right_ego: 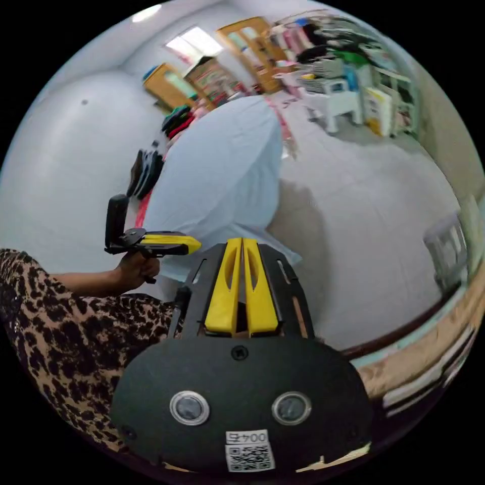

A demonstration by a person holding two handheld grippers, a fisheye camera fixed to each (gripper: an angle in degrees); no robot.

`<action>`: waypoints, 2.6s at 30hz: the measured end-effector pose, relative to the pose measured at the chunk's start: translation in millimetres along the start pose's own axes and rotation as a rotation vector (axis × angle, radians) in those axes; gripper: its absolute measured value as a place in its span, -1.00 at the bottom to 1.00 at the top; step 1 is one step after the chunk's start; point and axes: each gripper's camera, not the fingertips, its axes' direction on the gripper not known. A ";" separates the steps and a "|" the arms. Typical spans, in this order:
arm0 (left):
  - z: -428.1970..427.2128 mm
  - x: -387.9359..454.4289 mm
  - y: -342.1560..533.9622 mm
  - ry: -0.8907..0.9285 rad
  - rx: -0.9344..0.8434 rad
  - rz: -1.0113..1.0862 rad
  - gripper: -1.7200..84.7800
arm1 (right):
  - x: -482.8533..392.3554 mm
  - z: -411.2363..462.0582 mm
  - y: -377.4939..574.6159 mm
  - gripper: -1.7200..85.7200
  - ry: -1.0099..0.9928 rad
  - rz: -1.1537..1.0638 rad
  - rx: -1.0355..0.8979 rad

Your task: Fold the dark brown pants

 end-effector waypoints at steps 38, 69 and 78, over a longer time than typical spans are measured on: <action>-535.3 -42.4 0.1 -0.490 0.589 -0.688 -0.89 | -275.1 523.5 -536.1 -0.97 0.532 -0.452 -0.885; -974.9 -39.3 -152.9 -0.709 0.816 -0.479 -0.87 | -265.8 547.8 -571.3 -0.98 0.570 -0.401 -0.670; -905.6 129.6 -185.8 -0.302 0.713 -0.182 -0.85 | -234.0 529.8 -578.3 -0.98 0.447 -0.400 -0.714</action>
